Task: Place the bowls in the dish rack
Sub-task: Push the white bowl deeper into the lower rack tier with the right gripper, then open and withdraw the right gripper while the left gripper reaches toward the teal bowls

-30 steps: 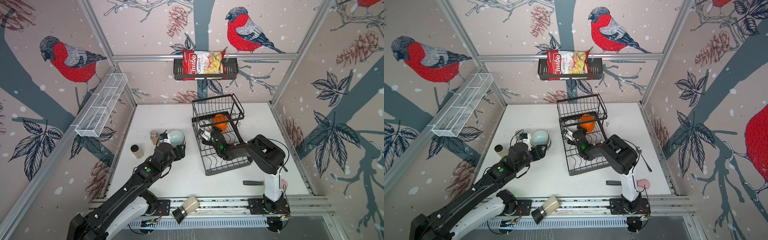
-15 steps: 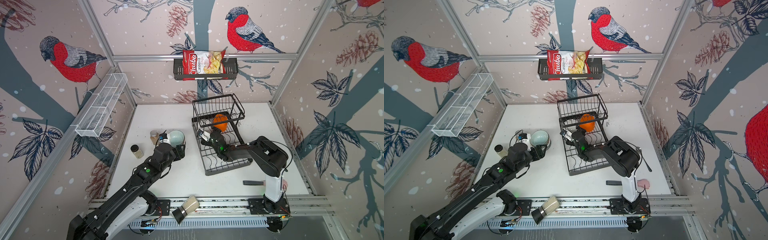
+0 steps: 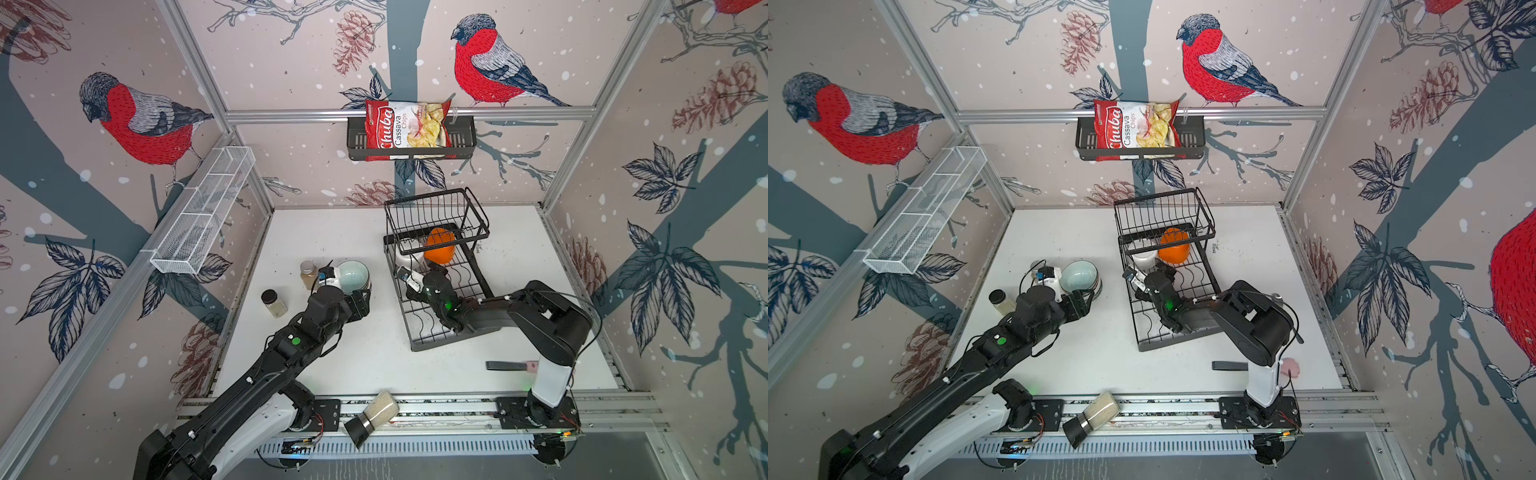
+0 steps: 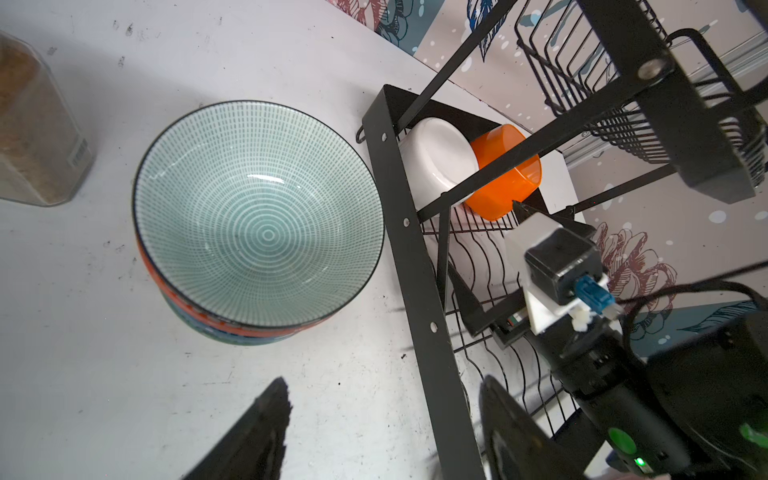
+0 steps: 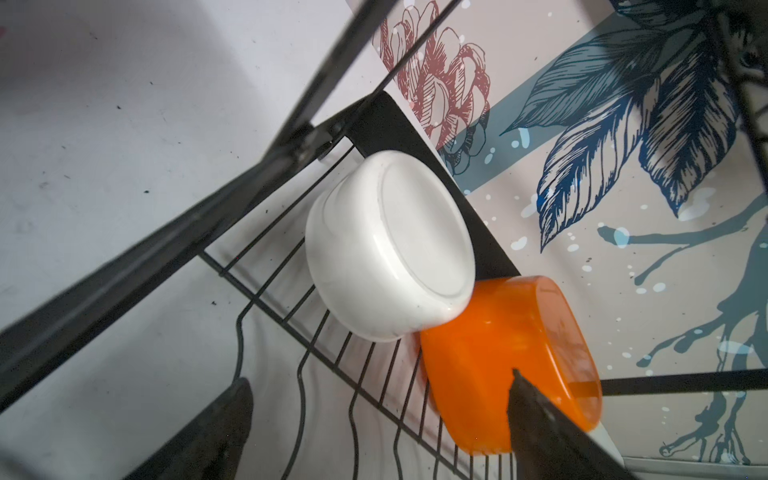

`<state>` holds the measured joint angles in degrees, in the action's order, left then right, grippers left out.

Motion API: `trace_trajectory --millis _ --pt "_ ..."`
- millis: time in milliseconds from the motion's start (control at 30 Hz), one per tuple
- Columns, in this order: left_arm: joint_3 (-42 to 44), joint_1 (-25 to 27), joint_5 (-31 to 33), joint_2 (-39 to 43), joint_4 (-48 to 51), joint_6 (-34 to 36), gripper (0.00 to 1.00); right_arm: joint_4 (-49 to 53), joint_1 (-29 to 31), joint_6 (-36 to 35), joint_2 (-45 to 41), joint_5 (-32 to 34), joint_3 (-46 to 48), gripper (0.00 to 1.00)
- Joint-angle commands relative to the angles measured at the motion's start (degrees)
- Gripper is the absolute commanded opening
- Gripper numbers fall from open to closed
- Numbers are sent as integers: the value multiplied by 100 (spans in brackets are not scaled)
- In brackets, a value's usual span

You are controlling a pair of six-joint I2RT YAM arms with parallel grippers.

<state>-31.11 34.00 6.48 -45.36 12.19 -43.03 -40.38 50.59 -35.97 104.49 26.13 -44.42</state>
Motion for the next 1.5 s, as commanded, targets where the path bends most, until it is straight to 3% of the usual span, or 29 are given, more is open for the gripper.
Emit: trace_trajectory --millis 0,333,700,967,1300,1467 --pt "-40 -10 108 -44 -115 14 72 99 90 375 -255 320 95 95" --pt "-110 -25 99 -261 -188 -48 72 643 288 1073 -1184 478 418 95" --pt "-176 -46 206 -224 -94 -13 72 1632 347 2759 -2483 862 367 93" --pt "-182 -67 268 -181 -51 -13 72 2165 407 3606 -3697 665 579 99" --pt "-497 -94 498 -250 371 2 75 3124 400 4783 -4160 719 197 100" --pt "-728 -169 629 -318 775 -91 77 3146 231 5106 -4551 35 301 99"
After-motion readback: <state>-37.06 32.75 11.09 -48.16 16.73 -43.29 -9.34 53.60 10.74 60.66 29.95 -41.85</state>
